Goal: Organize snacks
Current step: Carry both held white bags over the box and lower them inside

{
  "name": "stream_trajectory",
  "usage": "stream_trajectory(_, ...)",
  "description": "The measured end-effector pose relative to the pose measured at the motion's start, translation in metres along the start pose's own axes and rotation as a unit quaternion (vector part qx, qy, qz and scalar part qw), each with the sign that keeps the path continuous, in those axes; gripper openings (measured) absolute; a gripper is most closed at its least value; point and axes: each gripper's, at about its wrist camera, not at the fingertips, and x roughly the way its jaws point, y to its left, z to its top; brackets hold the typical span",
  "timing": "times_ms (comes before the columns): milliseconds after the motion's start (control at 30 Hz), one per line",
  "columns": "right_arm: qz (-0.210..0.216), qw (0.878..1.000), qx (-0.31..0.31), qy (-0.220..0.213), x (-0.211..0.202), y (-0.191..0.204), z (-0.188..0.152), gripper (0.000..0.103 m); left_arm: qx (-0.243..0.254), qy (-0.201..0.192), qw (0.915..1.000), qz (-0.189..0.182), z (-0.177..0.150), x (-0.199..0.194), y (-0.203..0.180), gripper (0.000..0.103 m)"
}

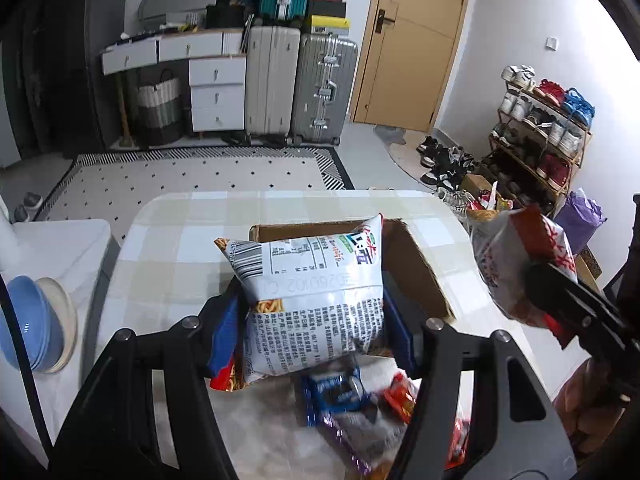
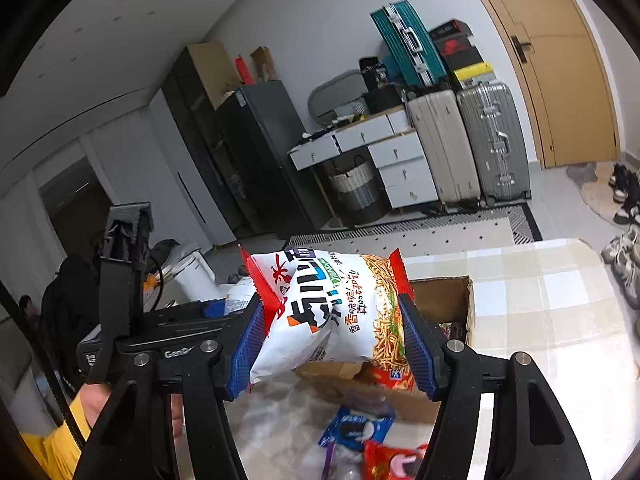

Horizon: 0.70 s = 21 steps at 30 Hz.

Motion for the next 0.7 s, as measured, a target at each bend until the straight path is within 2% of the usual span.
stream_trajectory(133, -0.009, 1.000, 0.006, 0.012, 0.024, -0.019, 0.005, 0.064, -0.003, 0.031, 0.9995, -0.006, 0.020, 0.054, 0.004, 0.060)
stream_trajectory(400, -0.018, 0.998, 0.025, 0.046, 0.065, -0.047, 0.003, 0.064, 0.007, 0.084, 0.9964, -0.007, 0.027, 0.137, 0.002, 0.060)
stream_trajectory(533, -0.027, 0.997, 0.029, 0.059, 0.078, -0.056, 0.000, 0.064, -0.001, 0.098, 0.9951, -0.003, 0.026, 0.165, 0.004, 0.060)
stream_trajectory(700, -0.030, 0.997, 0.031, 0.067, 0.088, -0.061, -0.004, 0.064, 0.005, 0.102, 0.9948, 0.001, 0.021, 0.181, 0.003, 0.061)
